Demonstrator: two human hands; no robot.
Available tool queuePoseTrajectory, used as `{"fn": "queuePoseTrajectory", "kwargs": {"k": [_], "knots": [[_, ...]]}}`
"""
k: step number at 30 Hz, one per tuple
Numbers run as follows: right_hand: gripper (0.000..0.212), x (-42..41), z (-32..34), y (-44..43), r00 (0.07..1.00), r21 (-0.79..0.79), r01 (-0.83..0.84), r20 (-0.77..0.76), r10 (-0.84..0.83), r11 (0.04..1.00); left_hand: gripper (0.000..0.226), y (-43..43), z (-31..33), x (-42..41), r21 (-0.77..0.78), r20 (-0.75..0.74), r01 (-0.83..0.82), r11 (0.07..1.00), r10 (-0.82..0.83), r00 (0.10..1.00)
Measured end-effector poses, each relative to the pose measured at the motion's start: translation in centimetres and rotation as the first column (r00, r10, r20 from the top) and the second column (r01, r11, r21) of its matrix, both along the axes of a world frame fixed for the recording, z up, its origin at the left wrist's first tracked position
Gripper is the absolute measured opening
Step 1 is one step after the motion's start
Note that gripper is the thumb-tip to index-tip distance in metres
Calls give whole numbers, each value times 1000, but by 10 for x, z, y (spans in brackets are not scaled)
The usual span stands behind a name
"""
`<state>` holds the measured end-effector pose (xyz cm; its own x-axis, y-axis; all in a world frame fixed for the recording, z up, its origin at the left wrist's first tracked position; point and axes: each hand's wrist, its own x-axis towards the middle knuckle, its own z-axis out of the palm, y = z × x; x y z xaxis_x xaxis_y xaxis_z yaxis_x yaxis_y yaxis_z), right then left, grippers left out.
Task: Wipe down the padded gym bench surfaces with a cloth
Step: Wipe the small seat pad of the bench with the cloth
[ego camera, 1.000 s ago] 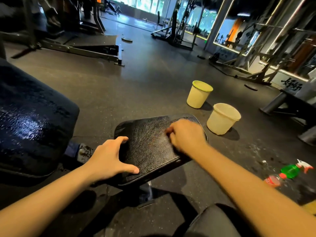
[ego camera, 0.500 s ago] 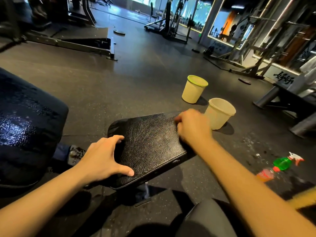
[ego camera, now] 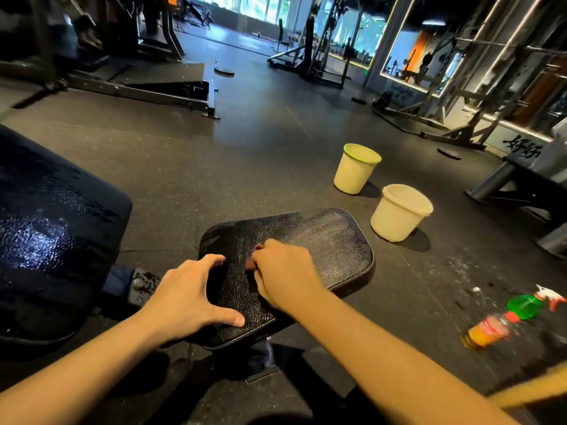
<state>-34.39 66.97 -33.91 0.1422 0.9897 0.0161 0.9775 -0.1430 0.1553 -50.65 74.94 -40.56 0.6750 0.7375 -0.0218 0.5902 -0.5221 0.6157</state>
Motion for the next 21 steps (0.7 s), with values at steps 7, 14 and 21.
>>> {"fn": "queuePoseTrajectory", "kwargs": {"k": [7, 14, 21], "knots": [[13, 141, 57, 9, 841, 276, 507, 51, -539, 817, 137, 1, -9, -3, -24, 10, -14, 1000, 14, 1000], [28, -15, -9, 44, 996, 19, 71, -49, -70, 997, 132, 2, -8, -6, -73, 67, 9, 997, -4, 998], [30, 101, 44, -14, 933, 106, 322, 131, -334, 941, 142, -1, -7, -5, -76, 105, 13, 997, -5, 994]]}}
